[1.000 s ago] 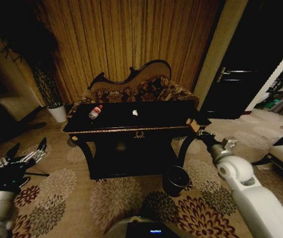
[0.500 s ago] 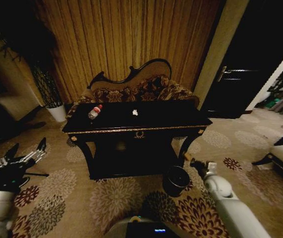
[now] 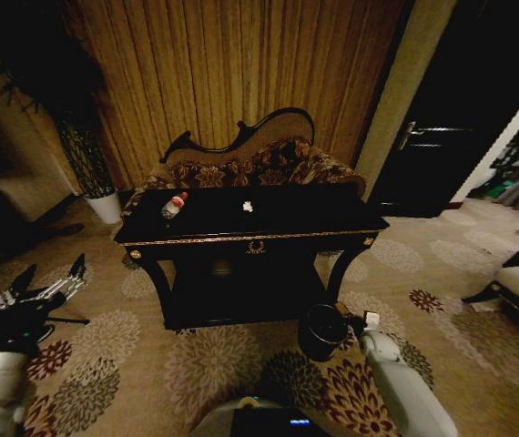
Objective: Move to the front of the table and place the trash on the table into the trash bin.
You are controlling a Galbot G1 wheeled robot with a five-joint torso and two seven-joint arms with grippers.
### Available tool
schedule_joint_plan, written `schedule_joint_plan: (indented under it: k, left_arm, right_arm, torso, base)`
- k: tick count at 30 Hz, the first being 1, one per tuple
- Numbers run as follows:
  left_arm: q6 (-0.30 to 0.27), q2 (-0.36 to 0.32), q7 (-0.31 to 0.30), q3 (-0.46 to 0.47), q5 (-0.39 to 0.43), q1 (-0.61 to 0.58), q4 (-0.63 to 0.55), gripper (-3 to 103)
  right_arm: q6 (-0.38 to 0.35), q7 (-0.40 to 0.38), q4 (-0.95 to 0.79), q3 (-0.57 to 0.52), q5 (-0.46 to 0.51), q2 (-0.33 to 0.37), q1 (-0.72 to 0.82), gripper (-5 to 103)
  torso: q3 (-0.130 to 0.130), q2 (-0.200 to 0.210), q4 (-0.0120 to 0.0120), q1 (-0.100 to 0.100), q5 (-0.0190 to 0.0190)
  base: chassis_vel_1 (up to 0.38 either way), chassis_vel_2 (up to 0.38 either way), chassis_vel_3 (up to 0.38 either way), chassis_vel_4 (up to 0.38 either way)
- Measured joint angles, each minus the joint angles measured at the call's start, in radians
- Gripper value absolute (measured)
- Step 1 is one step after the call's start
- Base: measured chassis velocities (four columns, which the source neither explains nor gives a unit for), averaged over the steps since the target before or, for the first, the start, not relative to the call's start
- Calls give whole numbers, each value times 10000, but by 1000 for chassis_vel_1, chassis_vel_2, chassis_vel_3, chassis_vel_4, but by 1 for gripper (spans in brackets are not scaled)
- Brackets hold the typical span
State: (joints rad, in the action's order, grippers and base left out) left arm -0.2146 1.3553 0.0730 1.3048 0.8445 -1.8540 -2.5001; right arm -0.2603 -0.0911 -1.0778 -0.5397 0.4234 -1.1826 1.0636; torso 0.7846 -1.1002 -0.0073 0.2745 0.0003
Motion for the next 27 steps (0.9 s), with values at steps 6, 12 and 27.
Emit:
schedule_joint_plan:
  k: [6, 12, 27]
  left_arm:
    - [16, 90, 95, -25, -119, -11, 0, 100]
    - [41, 216, 141, -1, -106, -78, 0, 100]
    - [181, 363, 213, -405, -450, -59, 0, 100]
  right_arm:
    - [142, -247, 656, 11, -321, -304, -658, -1]
    - [142, -257, 847, -60, -851, -366, -671, 13]
    - [99, -384, 365, -159, -755, -414, -224, 66]
  torso:
    - [0, 0, 1, 0, -3]
    - [0, 0, 0, 0, -2]
    - [-1, -1, -1, 0, -3]
  base:
    - [0, 0, 0, 0]
    - [0, 0, 0, 0]
    - [0, 0, 0, 0]
